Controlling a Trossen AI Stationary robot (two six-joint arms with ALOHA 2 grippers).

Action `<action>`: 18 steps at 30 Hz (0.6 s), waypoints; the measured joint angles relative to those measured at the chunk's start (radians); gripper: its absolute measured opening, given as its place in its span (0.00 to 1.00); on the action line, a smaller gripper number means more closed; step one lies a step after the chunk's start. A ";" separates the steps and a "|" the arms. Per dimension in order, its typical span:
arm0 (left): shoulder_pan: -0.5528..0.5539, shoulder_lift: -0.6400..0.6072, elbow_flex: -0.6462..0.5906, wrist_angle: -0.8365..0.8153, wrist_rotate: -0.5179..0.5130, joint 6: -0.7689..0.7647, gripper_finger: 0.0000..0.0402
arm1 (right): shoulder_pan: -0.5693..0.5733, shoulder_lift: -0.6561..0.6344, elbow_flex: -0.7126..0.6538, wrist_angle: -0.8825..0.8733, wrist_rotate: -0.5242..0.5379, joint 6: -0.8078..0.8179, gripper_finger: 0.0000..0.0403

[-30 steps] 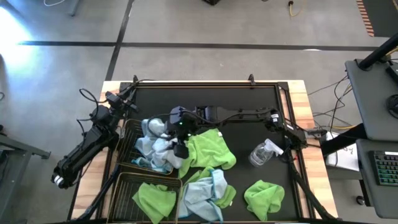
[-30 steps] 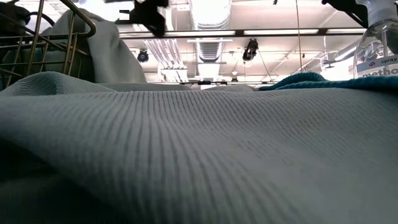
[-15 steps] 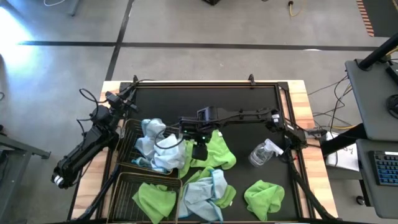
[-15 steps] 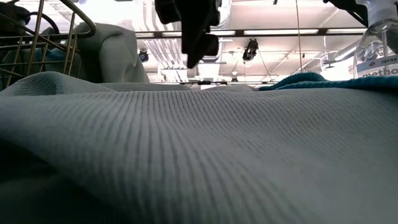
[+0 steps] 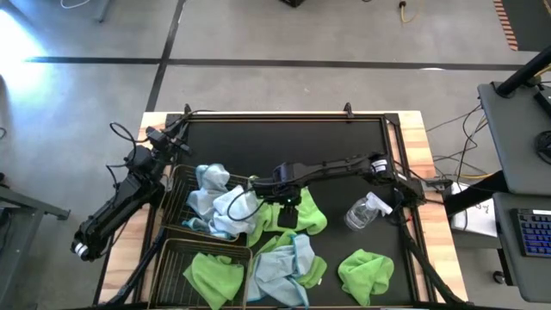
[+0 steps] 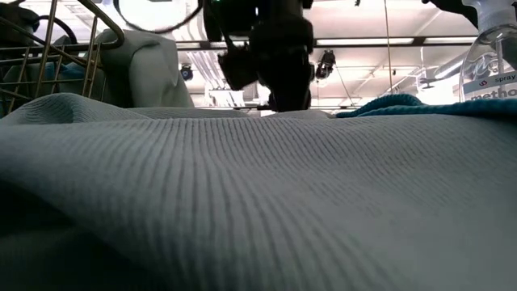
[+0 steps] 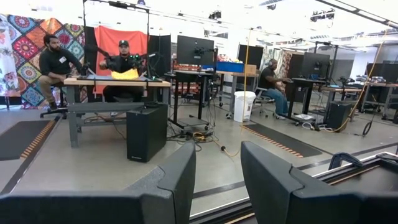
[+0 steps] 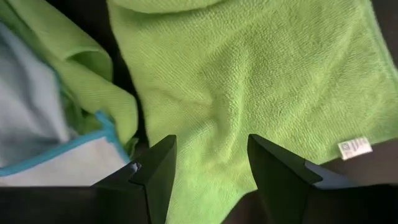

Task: Sort microfiber towel by color & place in baskets
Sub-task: Put the top center green towel into the bottom wire basket

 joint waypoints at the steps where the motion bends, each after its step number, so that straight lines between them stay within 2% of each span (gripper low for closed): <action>1: 0.000 0.000 0.000 0.000 0.000 0.000 0.28 | 0.000 0.000 -0.016 0.014 0.005 -0.005 0.48; 18: 0.000 0.000 0.000 0.000 0.000 0.000 0.28 | -0.005 0.001 -0.213 0.211 0.026 -0.052 0.48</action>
